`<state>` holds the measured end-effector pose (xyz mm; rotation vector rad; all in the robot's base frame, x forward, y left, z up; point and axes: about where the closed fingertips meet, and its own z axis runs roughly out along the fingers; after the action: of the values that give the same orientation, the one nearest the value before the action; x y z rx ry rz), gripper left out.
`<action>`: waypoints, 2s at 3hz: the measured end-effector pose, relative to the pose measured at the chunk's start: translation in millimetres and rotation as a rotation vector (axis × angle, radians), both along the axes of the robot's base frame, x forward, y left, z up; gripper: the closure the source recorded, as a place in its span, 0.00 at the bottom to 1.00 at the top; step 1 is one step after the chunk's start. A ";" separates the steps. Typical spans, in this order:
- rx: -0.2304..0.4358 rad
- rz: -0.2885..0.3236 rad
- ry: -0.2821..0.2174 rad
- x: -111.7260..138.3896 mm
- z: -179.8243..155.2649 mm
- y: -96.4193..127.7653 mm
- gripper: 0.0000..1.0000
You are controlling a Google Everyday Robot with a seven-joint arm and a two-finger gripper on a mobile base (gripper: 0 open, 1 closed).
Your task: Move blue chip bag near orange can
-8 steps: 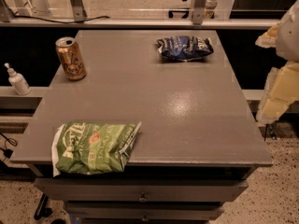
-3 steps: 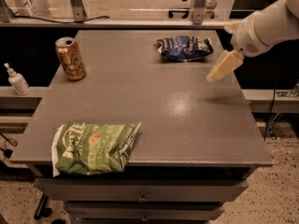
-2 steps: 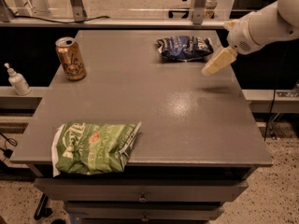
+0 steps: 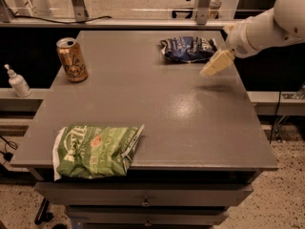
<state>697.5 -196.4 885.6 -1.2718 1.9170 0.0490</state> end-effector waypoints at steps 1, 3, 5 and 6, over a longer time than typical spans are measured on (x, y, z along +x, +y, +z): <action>0.053 -0.023 -0.008 24.5 -13.1 9.6 0.00; 0.145 -0.072 -0.036 70.5 -31.0 17.7 0.15; 0.171 -0.105 -0.054 79.6 -37.2 16.2 0.61; 0.176 -0.104 -0.078 79.5 -30.6 19.5 0.85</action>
Offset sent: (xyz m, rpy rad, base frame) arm 0.0886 0.0151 -0.0315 0.1815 -0.0477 -0.0967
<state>777.1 -176.9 855.0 -1.0414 1.8653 0.1099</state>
